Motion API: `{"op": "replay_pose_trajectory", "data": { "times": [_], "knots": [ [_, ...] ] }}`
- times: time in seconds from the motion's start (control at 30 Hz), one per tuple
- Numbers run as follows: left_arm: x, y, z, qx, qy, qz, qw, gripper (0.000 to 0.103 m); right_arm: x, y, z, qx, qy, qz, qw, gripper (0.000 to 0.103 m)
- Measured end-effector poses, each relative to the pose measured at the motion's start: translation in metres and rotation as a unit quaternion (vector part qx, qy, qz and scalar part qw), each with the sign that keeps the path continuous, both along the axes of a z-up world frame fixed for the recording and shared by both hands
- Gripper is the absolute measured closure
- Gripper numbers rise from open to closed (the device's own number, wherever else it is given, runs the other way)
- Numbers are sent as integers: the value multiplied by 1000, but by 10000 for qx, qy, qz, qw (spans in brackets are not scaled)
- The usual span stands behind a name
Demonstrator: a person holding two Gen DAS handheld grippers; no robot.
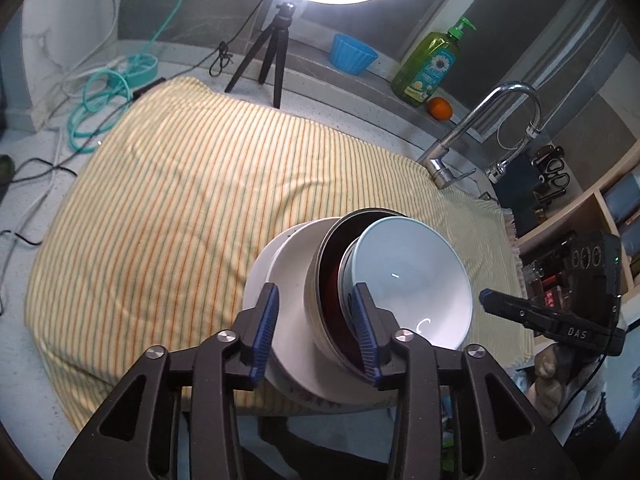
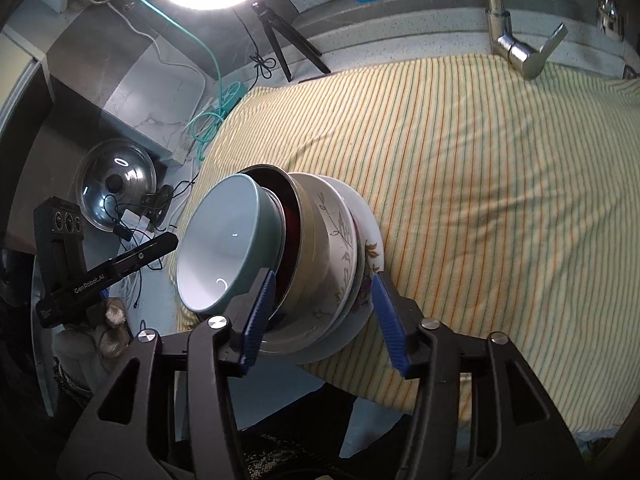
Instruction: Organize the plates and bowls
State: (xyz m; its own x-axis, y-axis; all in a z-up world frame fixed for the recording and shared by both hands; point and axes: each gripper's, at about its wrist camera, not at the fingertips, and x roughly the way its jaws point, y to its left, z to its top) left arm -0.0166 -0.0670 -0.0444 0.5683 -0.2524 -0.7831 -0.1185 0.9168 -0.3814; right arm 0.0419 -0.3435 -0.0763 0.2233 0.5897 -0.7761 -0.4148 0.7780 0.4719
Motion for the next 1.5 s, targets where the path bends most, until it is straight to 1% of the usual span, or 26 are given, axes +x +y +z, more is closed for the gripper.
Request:
{"op": "replay_pose_trajectory", "data": {
  "times": [0.03,0.07,0.1,0.13,0.17,0.23,0.27,0.3,0.5,0.67,0.77,1.17,1.33,1.5],
  "knots": [
    [-3,-2,3,96,-42,34,9999,57,-2,0,3,-23,-77,24,10000,49],
    [-6,-4,6,207,-101,76,9997,53,-5,-1,6,-50,-169,33,9998,44],
    [-9,-7,10,338,-179,110,9992,52,-7,-3,10,-62,-285,27,9996,41],
    [-13,-10,14,474,-260,129,9985,47,-10,-4,13,-58,-372,21,9993,36],
    [-16,-13,19,599,-340,159,9975,40,-13,-6,17,-45,-475,20,9989,33],
    [-20,-17,25,730,-446,228,9961,35,-17,-9,24,-56,-626,9,9980,31],
    [-22,-18,28,778,-477,263,9955,34,-18,-9,27,-78,-687,7,9976,30],
    [-24,-19,30,822,-508,291,9949,34,-20,-10,31,-112,-789,0,9968,30],
    [-34,-29,44,1158,-702,402,9900,33,-36,-18,50,-159,-1260,-84,9919,18],
    [-41,-36,51,1162,-819,425,9889,32,-47,-22,62,-244,-1584,-160,9869,11],
    [-44,-40,52,1175,-837,397,9887,32,-52,-25,66,-208,-1670,-206,9855,8],
    [-51,-43,57,1213,-903,433,9876,32,-57,-29,68,-157,-1704,-259,9849,7],
    [-50,-45,53,1326,-791,459,9869,32,-61,-26,69,-197,-1756,-266,9839,7],
    [-50,-43,55,1350,-789,498,9865,32,-61,-27,69,-183,-1746,-311,9840,7]
  ]
}}
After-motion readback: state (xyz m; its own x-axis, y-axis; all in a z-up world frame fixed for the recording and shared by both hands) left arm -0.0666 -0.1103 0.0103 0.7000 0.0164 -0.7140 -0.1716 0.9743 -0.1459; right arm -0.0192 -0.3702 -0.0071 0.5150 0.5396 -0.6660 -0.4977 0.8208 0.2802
